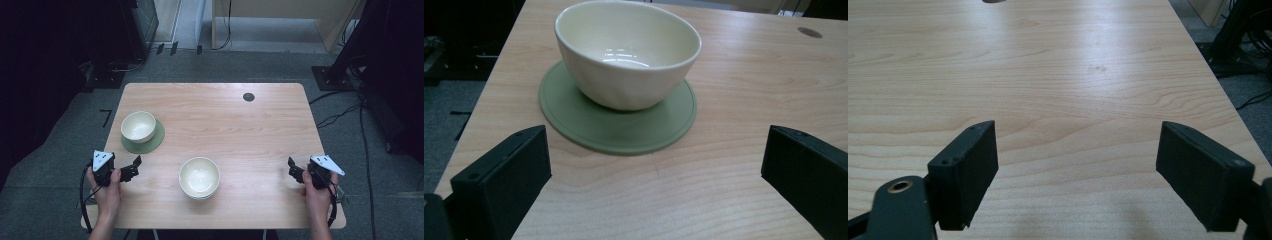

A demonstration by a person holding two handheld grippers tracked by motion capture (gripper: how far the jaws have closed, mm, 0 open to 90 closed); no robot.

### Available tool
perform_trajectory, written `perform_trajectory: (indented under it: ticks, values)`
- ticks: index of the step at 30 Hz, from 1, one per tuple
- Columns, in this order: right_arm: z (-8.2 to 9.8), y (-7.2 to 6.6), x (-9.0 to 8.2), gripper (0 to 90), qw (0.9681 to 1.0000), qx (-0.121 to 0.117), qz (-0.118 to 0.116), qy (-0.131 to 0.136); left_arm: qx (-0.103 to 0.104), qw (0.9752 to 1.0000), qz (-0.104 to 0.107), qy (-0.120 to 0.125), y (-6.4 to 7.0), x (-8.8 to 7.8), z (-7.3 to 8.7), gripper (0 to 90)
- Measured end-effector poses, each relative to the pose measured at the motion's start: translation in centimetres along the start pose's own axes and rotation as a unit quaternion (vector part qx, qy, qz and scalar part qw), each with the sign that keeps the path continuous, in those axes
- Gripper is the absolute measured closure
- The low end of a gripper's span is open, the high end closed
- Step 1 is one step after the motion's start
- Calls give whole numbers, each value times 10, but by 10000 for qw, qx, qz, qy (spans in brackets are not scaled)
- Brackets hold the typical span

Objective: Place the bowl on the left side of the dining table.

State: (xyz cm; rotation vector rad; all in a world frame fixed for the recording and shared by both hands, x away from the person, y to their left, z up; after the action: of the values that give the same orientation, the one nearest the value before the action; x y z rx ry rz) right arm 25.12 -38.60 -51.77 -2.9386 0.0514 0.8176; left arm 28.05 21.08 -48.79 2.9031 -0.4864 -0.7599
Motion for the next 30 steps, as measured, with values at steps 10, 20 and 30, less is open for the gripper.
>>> perform_trajectory:
  ticks: [10, 20, 30]
  values:
    - [0, 3, 0, 172, 10000, 61, 60, 0, 180, 9995, -19, -272, 1, -2, 18, 0]
    - [0, 4, 0, 171, 10000, 66, 48, -2, 274, 9982, -192, -497, -10, -10, 30, 0]
    - [1, 5, 0, 171, 9999, 79, 63, -9, 196, 9978, -419, -480, -28, -21, 35, 0]
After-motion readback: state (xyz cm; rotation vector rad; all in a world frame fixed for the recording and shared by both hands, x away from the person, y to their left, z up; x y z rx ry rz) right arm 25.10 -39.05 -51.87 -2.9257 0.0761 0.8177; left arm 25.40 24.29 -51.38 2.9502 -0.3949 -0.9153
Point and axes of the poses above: each handheld gripper's, and its own axes: x roughly forward along the jaws, z roughly out of its underside, y roughly to its right, the point moved 1 cm from there along x, roughly forward along the jaws, and after that the axes turned 4 degrees about z, right-handed, at the moved point
